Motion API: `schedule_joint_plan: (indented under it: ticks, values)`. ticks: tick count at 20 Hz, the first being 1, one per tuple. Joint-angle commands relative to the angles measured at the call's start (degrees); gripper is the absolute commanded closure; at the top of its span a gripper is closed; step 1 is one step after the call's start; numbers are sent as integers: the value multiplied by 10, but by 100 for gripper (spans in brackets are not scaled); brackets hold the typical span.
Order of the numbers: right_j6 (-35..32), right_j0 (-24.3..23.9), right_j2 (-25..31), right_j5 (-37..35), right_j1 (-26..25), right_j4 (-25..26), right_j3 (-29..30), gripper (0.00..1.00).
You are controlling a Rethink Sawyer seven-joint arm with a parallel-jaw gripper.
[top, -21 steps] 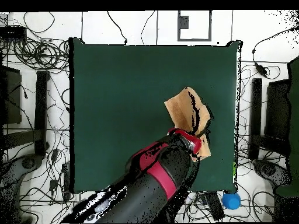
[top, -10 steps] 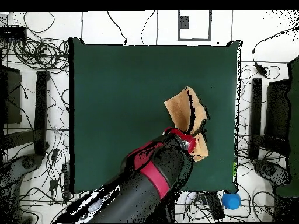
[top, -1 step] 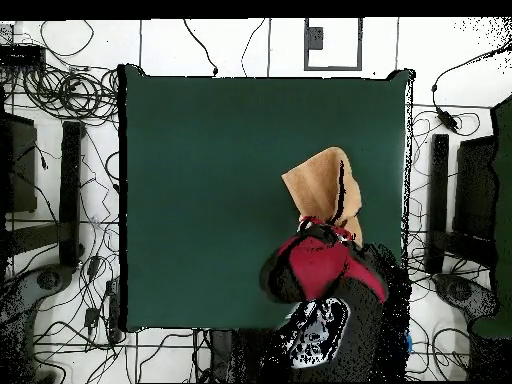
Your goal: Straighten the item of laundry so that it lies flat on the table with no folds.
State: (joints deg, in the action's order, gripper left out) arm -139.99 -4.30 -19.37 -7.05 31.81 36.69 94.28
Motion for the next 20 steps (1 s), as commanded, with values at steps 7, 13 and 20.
schedule_joint_plan:
  ticks: [7,13,20]
  values:
    - [422,-556,611,-161,50,45,121,100]
    - [428,-571,615,-162,34,68,111,100]
    - [401,-553,591,-149,48,81,109,100]
